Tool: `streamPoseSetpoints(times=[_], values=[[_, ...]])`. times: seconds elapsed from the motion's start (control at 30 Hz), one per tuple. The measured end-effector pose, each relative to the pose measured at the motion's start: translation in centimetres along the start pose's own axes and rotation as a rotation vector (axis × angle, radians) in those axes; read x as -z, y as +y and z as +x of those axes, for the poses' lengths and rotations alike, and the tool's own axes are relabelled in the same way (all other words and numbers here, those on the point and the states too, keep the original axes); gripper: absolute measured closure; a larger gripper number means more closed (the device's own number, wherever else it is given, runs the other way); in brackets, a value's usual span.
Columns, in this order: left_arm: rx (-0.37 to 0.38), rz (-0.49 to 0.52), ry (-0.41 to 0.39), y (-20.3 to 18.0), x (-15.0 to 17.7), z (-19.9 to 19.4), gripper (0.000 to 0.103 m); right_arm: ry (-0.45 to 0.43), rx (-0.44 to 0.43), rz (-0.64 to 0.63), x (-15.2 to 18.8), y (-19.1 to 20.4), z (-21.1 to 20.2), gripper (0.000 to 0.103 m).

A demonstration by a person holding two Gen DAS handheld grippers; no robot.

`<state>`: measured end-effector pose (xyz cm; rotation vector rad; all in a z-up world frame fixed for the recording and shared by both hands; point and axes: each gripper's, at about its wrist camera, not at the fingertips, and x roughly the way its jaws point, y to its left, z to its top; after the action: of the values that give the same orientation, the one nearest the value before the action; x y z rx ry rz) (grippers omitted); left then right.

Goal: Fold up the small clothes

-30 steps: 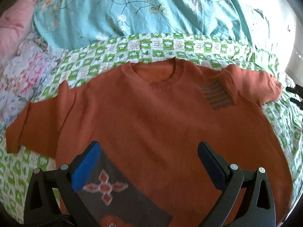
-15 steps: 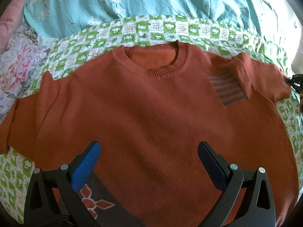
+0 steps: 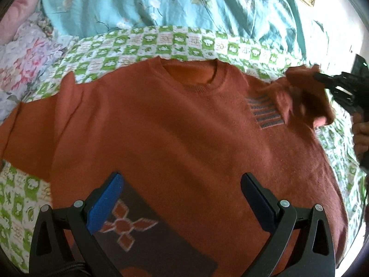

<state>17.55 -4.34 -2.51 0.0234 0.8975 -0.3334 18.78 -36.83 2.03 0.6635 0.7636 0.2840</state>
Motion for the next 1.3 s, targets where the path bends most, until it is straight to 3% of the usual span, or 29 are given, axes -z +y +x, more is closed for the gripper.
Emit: streamPoseSetpoints(times=[0.27,0.4,0.53,0.67,0.73,0.77,0.93,1.0,1.03,1.07,1.1,1.2,1.3], values=[[0.058,-0.057,-0.012,3.6,1.5,-2.5,0.001,0.262,-0.218,-0.056,7.3,12.0,12.9,0.096],[0.066,-0.076,0.001,5.0,1.9,-2.2,0.001,0.372,-0.256,-0.093,11.1,16.1,17.8,0.096],[0.085,-0.122,0.023,6.3,1.6,-0.9,0.001,0.441,-0.228,-0.104,13.3,17.3,21.0,0.093],[0.115,-0.161,0.05,6.5,0.6,1.2,0.001,0.482,-0.223,-0.055,14.0,16.0,21.7,0.084],[0.128,-0.165,0.062,6.3,-0.1,2.7,0.001,0.467,-0.218,-0.038,13.7,15.3,20.6,0.06],[0.128,-0.165,0.076,6.2,-0.7,3.9,0.001,0.445,-0.215,-0.037,13.5,15.1,19.8,0.057],[0.131,-0.204,0.077,6.1,-2.8,7.0,0.004,0.294,-0.183,-0.007,11.8,12.1,13.4,0.055],[0.169,-0.239,0.044,6.4,-3.9,7.5,0.022,0.241,-0.147,0.009,11.5,10.4,10.8,0.055],[0.185,-0.253,0.038,6.5,-4.4,7.8,0.046,0.214,-0.124,0.021,11.4,9.5,9.5,0.055],[0.202,-0.267,0.036,6.6,-4.8,8.2,0.078,0.195,-0.105,0.033,11.4,8.7,8.5,0.055],[0.215,-0.277,0.042,6.7,-5.1,8.7,0.095,0.176,-0.083,0.046,11.5,7.9,7.6,0.055],[0.211,-0.268,0.009,6.7,-5.3,7.4,0.099,0.136,-0.04,0.092,12.0,5.9,5.7,0.055],[0.171,-0.236,-0.144,7.6,-5.1,2.3,0.099,0.116,-0.003,0.101,12.3,5.0,4.6,0.055]])
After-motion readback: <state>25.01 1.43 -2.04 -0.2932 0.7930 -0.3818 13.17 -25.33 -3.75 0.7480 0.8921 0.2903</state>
